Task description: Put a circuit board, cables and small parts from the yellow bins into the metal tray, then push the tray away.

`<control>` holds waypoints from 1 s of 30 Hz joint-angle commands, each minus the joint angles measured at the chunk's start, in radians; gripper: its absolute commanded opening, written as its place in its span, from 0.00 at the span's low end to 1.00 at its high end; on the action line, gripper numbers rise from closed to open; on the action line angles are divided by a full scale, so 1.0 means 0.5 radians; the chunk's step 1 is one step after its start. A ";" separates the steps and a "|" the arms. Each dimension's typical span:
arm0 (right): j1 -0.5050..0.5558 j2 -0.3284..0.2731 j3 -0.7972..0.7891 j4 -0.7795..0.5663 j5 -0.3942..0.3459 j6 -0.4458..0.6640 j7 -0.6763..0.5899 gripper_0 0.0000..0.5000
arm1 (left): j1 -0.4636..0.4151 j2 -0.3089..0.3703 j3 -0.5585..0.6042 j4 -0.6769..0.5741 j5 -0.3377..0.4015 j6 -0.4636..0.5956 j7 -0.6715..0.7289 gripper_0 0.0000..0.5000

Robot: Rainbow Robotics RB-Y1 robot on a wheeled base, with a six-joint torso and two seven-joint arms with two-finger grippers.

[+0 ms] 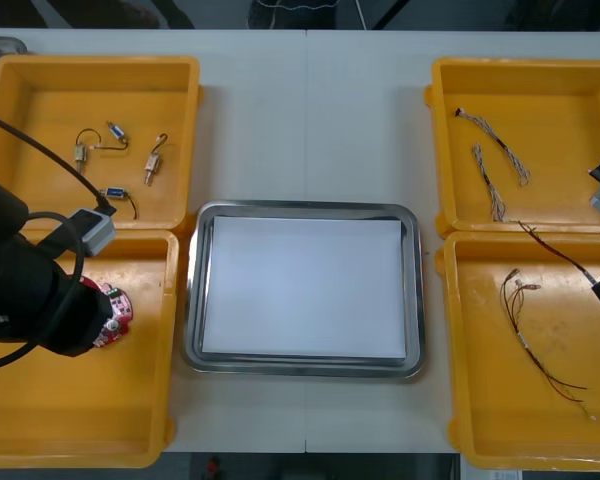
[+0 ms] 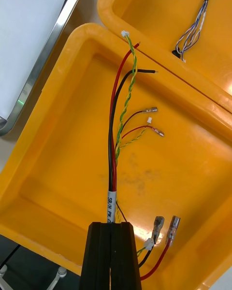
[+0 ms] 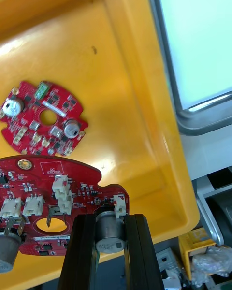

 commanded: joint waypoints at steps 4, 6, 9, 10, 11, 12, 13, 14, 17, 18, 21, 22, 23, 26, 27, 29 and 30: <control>-0.034 -0.080 0.009 -0.045 0.000 0.021 -0.016 0.00 | -0.388 -0.075 -0.290 0.125 -0.051 -0.021 0.163 0.00; -0.034 -0.080 0.009 -0.048 0.000 0.018 -0.016 0.00 | -0.450 -0.106 -0.342 0.162 -0.063 -0.018 0.176 0.00; -0.034 -0.080 0.012 -0.048 0.003 0.021 -0.023 0.00 | -0.576 -0.170 -0.459 0.242 -0.091 -0.027 0.191 0.00; -0.034 -0.080 0.009 -0.045 0.003 0.021 -0.023 0.00 | -0.622 -0.201 -0.511 0.266 -0.115 -0.030 0.197 0.00; -0.034 -0.080 0.009 -0.045 0.003 0.018 -0.026 0.00 | -0.658 -0.222 -0.557 0.291 -0.137 -0.039 0.206 0.00; -0.034 -0.080 0.009 -0.045 0.003 0.018 -0.026 0.00 | -0.689 -0.244 -0.594 0.309 -0.149 -0.051 0.209 0.00; -0.034 -0.080 0.009 -0.048 0.003 0.018 -0.029 0.00 | -0.714 -0.268 -0.627 0.331 -0.161 -0.057 0.213 0.00; -0.034 -0.080 0.009 -0.045 0.003 0.021 -0.029 0.00 | -0.738 -0.287 -0.661 0.349 -0.174 -0.070 0.219 0.00; -0.034 -0.080 0.009 -0.048 -0.003 0.021 -0.032 0.00 | -0.818 -0.354 -0.769 0.410 -0.213 -0.100 0.240 0.00; -0.034 -0.080 0.009 -0.045 -0.006 0.018 -0.032 0.00 | -0.846 -0.388 -0.802 0.432 -0.226 -0.107 0.246 0.00; -0.034 -0.080 0.009 -0.045 -0.006 0.021 -0.038 0.00 | -0.910 -0.468 -0.885 0.484 -0.266 -0.122 0.268 0.00; -0.034 -0.080 0.009 -0.048 -0.006 0.021 -0.041 0.00 | -0.928 -0.498 -0.913 0.505 -0.284 -0.131 0.280 0.00; -0.034 -0.080 0.009 -0.048 -0.006 0.021 -0.041 0.00 | -0.938 -0.514 -0.931 0.518 -0.293 -0.131 0.283 0.00; -0.034 -0.080 0.009 -0.048 -0.006 0.028 -0.044 0.00 | -0.974 -0.575 -1.008 0.564 -0.348 -0.162 0.305 0.00; -0.034 -0.080 0.009 -0.048 -0.006 0.028 -0.047 0.00 | -0.981 -0.597 -1.042 0.579 -0.376 -0.177 0.311 0.00; -0.034 -0.080 0.009 -0.048 -0.006 0.031 -0.050 0.00 | -0.993 -0.624 -1.088 0.597 -0.407 -0.195 0.323 0.00; -0.034 -0.080 0.012 -0.048 -0.006 0.034 -0.050 0.00 | -0.996 -0.640 -1.118 0.604 -0.434 -0.205 0.329 0.00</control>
